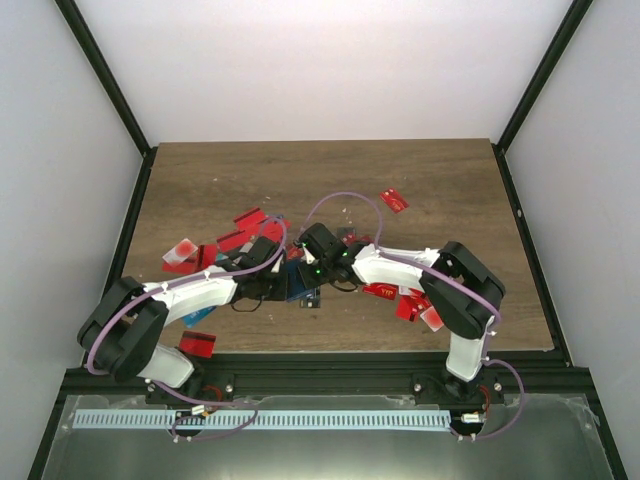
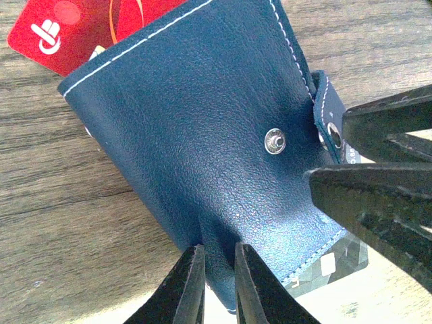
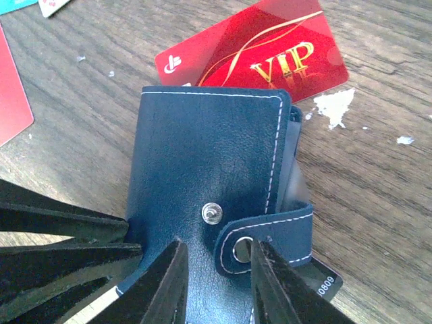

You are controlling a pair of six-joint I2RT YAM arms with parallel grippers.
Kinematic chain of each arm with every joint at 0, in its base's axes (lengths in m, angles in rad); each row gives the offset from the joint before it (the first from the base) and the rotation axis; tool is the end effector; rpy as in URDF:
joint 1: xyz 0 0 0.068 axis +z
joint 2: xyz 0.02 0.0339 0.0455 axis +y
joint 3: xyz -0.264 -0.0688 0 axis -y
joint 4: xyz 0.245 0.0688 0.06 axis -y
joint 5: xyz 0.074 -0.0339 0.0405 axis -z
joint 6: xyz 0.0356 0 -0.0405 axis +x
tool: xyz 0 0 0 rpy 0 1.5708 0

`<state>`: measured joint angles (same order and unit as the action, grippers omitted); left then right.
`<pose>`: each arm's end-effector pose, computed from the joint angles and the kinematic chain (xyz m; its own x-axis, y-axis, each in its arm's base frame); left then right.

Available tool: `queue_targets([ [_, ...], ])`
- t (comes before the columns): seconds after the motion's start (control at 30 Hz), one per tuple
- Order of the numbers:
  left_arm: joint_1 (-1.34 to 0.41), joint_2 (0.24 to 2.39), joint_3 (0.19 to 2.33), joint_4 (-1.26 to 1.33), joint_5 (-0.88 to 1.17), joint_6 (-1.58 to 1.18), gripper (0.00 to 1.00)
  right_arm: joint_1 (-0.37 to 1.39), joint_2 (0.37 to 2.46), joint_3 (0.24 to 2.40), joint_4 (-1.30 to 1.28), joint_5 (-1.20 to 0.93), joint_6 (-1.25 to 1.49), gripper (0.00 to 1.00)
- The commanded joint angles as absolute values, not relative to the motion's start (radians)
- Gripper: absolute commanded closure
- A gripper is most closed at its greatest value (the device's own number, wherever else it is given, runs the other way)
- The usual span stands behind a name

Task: Put the credit cards into the card holder

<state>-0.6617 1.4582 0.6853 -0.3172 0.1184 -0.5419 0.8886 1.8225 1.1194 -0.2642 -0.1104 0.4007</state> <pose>0.2011 -0.1620 0.1508 -0.9362 0.0800 -0.3421 0.1989 0.9234 -0.3282 0.2325 0.2924 0.1665 -0.7943 -0.3630 -0.4872 -0.5442 0.7816 0.3049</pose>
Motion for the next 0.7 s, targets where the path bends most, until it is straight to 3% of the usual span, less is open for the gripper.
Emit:
queue_targets([
  [0.0, -0.661, 1.457, 0.703, -0.309, 0.134, -0.528, 0.84, 0.896, 1.837, 1.157, -0.277, -0.073, 0.394, 0.73],
  [0.67, -0.66, 1.408, 0.738, -0.356, 0.114, -0.532, 0.84, 0.895, 1.854, 1.175, -0.279, -0.059, 0.4, 0.99],
])
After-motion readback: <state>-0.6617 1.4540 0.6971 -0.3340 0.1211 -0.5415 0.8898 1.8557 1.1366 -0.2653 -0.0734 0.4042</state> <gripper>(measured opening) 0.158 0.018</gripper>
